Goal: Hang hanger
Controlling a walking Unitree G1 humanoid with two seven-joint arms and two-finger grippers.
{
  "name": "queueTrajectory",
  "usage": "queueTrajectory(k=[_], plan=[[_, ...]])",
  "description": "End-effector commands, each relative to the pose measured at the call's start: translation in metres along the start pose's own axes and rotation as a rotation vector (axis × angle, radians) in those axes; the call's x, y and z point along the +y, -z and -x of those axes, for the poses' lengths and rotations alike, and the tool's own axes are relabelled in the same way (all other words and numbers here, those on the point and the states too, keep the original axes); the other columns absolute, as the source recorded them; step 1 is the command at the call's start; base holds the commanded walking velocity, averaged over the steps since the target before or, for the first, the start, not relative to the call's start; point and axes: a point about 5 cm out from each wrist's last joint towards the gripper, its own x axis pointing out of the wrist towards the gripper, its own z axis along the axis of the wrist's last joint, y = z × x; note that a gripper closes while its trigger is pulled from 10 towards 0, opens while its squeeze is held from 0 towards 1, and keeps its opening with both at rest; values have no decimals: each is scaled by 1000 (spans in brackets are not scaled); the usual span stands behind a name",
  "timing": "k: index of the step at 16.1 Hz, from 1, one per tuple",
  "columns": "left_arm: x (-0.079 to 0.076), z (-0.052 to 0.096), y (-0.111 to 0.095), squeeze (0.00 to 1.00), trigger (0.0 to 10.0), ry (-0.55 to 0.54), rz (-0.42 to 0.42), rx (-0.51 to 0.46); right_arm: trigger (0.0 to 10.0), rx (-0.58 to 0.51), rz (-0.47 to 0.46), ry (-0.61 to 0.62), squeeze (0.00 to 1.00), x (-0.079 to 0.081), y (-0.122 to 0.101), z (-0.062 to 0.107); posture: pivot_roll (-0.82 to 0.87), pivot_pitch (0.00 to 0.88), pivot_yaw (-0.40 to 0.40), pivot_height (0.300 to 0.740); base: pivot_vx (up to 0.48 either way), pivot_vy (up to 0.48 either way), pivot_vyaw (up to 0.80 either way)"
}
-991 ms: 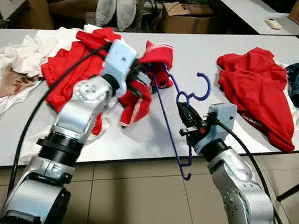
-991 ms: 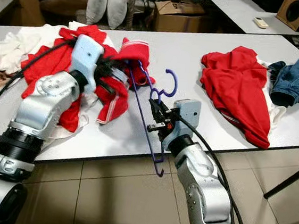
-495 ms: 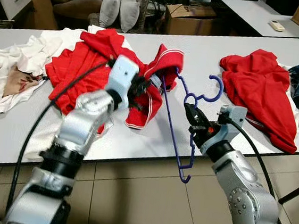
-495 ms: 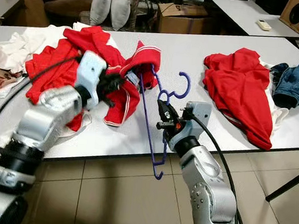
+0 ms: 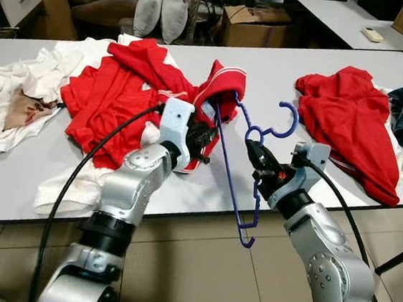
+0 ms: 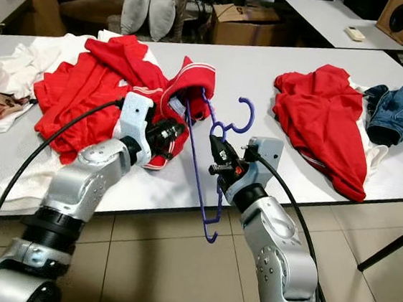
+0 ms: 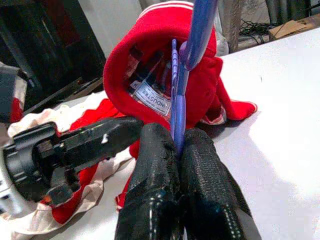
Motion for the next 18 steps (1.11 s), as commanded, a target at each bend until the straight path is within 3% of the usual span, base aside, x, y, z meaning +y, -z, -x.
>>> queueTrajectory(k=[1, 2, 3, 4, 15, 18], plan=[[6, -2, -8, 0, 10000, -41, 47, -45, 0, -26, -1, -38, 0, 6, -7, 0, -107, 0, 62, 740, 0, 0, 0], [9, -3, -8, 0, 5490, -55, 74, -53, 0, -26, 0, -39, 0, 6, -7, 0, -106, 0, 63, 740, 0, 0, 0], [11, -3, -7, 0, 1765, -66, 82, -51, 0, -28, -1, -39, 0, 6, -7, 0, -105, 0, 63, 740, 0, 0, 0], [12, -3, -6, 0, 0, -71, 85, -51, 0, -28, 0, -39, 0, 6, -7, 0, -105, 0, 64, 740, 0, 0, 0], [11, -5, -5, 0, 0, -39, 116, -91, 0, -36, -1, -30, 0, 5, -8, 1, -112, 0, 68, 740, 0, 0, 0], [18, -2, -10, 0, 0, -66, 127, -126, 0, -35, -1, -34, 0, 4, -9, -1, -108, 0, 57, 740, 0, 0, 0]])
